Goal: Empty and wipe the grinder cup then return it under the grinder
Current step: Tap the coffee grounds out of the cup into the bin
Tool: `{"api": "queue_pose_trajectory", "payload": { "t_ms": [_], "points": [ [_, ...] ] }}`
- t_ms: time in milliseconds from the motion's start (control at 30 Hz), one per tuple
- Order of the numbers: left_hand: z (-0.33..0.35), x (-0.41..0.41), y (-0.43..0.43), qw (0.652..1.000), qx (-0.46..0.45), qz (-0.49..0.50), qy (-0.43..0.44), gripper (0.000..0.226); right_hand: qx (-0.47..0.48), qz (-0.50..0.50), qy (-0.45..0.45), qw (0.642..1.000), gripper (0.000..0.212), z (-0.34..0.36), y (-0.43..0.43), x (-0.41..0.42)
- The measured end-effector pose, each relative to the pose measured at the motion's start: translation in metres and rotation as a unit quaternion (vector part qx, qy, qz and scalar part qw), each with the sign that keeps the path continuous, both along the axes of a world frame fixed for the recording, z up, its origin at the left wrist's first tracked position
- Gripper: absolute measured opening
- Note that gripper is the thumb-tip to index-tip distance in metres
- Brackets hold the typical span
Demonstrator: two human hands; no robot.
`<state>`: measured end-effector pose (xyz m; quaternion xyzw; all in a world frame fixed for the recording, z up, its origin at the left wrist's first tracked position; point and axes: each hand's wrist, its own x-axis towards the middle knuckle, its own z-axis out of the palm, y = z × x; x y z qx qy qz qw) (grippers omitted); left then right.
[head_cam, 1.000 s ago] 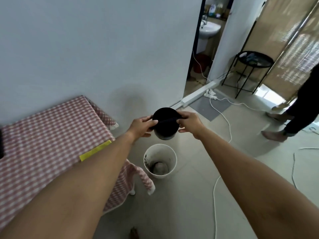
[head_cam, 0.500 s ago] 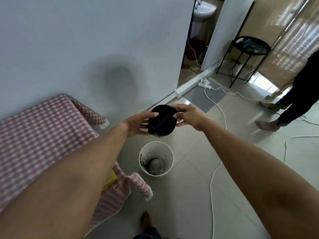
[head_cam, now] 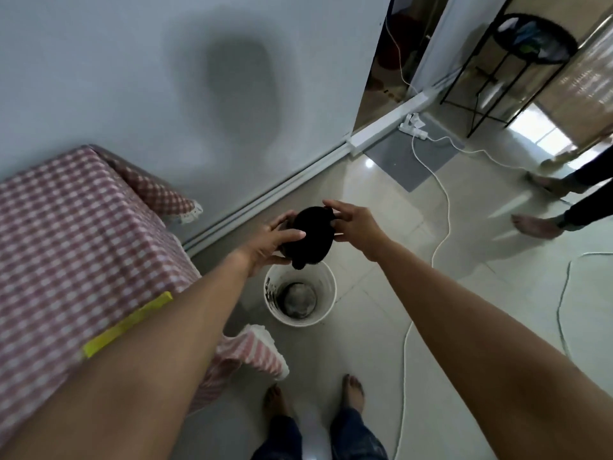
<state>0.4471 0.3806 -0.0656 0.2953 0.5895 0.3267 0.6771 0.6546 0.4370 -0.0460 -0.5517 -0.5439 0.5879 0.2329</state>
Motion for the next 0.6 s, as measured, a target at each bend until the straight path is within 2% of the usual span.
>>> {"api": "queue_pose_trajectory", "payload": {
  "t_ms": [67, 200, 600],
  "points": [
    [-0.023, 0.003, 0.001, 0.999, -0.023, 0.026, 0.007, 0.088, -0.025, 0.011, 0.003, 1.000, 0.051, -0.026, 0.007, -0.004],
    [-0.074, 0.009, 0.003, 0.996, -0.056, 0.067, 0.005, 0.066, -0.052, 0.014, 0.004, 0.999, 0.052, -0.079, 0.020, -0.008],
    [-0.245, 0.030, 0.006, 0.980, -0.116, 0.160, 0.031, 0.068, -0.116, 0.039, -0.010, 0.992, 0.051, -0.269, 0.044, -0.008]
  ]
}}
